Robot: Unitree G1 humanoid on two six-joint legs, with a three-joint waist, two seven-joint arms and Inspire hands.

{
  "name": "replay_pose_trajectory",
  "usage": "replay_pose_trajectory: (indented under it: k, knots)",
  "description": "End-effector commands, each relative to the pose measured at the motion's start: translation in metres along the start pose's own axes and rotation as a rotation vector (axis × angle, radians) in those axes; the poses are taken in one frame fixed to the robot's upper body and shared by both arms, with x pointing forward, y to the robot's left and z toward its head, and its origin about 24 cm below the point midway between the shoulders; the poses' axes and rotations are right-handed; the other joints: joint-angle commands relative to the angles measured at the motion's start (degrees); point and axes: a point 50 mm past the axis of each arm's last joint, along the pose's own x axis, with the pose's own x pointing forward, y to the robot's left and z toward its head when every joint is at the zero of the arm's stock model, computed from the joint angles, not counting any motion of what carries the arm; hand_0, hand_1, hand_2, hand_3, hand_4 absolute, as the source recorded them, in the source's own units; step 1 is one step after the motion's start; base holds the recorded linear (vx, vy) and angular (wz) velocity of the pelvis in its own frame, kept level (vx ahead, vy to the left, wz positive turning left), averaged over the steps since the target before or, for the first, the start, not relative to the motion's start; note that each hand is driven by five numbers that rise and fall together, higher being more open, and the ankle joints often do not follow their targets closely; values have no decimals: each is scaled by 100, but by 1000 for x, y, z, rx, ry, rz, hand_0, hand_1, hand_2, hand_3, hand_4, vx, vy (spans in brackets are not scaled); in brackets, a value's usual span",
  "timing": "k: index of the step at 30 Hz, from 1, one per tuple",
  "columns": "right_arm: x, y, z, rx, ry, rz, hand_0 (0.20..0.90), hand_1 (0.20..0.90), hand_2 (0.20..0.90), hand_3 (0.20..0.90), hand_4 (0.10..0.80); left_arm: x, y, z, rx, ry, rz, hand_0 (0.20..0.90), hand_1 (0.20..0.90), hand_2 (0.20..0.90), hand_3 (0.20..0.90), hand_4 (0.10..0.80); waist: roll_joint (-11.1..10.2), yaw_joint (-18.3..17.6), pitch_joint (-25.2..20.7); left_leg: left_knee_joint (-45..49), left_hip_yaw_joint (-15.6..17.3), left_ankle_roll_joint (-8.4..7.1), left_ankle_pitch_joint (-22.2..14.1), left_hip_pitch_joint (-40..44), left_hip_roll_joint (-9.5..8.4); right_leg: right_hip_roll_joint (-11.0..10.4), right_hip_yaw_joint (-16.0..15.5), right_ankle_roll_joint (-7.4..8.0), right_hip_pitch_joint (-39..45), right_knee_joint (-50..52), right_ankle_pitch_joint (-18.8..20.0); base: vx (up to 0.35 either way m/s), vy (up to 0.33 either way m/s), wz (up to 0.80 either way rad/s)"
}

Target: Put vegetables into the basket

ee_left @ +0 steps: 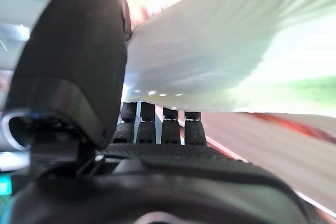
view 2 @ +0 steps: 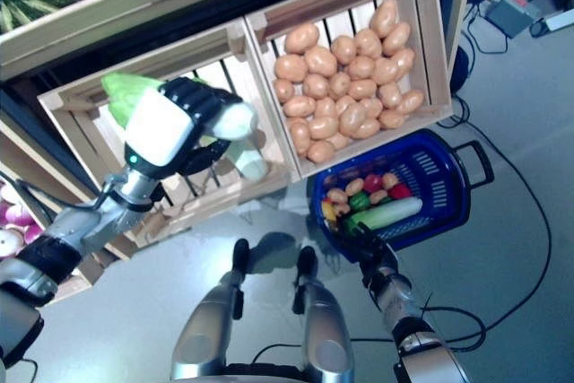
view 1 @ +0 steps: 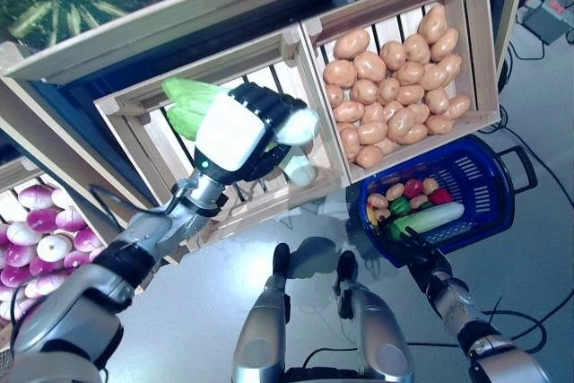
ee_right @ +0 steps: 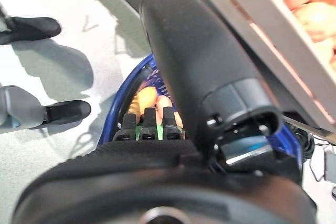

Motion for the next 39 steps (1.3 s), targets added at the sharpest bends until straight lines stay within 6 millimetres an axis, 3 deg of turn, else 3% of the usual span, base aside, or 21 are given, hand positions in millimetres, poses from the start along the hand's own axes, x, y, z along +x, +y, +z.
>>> replay_pose_trajectory:
  k: [1, 7, 12, 15, 22, 32, 39]
  knots:
    - [-25, -36, -29, -45, 38, -100, 900, 900, 900, 900, 800, 10, 16, 6, -291, 158, 152, 300, 300, 300, 300, 400, -184, 119, -1319, -11, -14, -94, -244, -106, -145, -468, -66, 405, 372, -595, 467, 121, 21, 1]
    - [-33, -38, -35, 36, -4, -68, 900, 900, 900, 900, 800, -8, 16, 13, -898, 434, 136, 300, 300, 300, 300, 400, -231, 157, -1662, 10, 37, -14, -400, 260, -140, -537, -39, 491, 645, -713, 603, 139, -11, 0]
    - [-31, -13, -18, 156, -121, 39, 900, 900, 900, 900, 800, -23, 0, 20, -1323, 575, 125, 300, 300, 300, 300, 400, -286, 123, -1827, 2, 94, 60, -500, 464, -155, -534, -7, 523, 757, -717, 650, 72, -35, -3]
    - [-31, 6, -2, 142, -210, 128, 900, 900, 900, 900, 800, -25, -6, 27, -1461, 603, 122, 300, 300, 300, 300, 400, -292, 47, -1894, -22, 130, 112, -538, 584, -180, -515, 38, 523, 806, -707, 658, 51, -24, -5]
    - [-38, 40, 26, 36, -325, 364, 900, 900, 900, 900, 800, -30, -20, 35, -1635, 671, 7, 300, 300, 300, 300, 400, -281, -70, -2041, -120, 155, 174, -593, 789, -213, -490, 115, 543, 890, -721, 631, 36, -16, -7]
    - [-68, 103, 67, 29, -288, 954, 900, 900, 900, 900, 800, -30, -24, 44, -1548, 605, -292, 300, 300, 300, 300, 400, -278, -47, -2213, -320, 90, 141, -523, 928, -205, -502, 79, 614, 1023, -864, 619, 14, -18, 0]
    - [-83, 135, 79, -30, -250, 1157, 900, 900, 900, 900, 800, -23, -28, 52, -1583, 559, -366, 300, 300, 300, 300, 400, -286, 11, -2276, -343, 124, 110, -544, 952, -187, -520, 46, 631, 1051, -882, 563, 0, 0, 0]
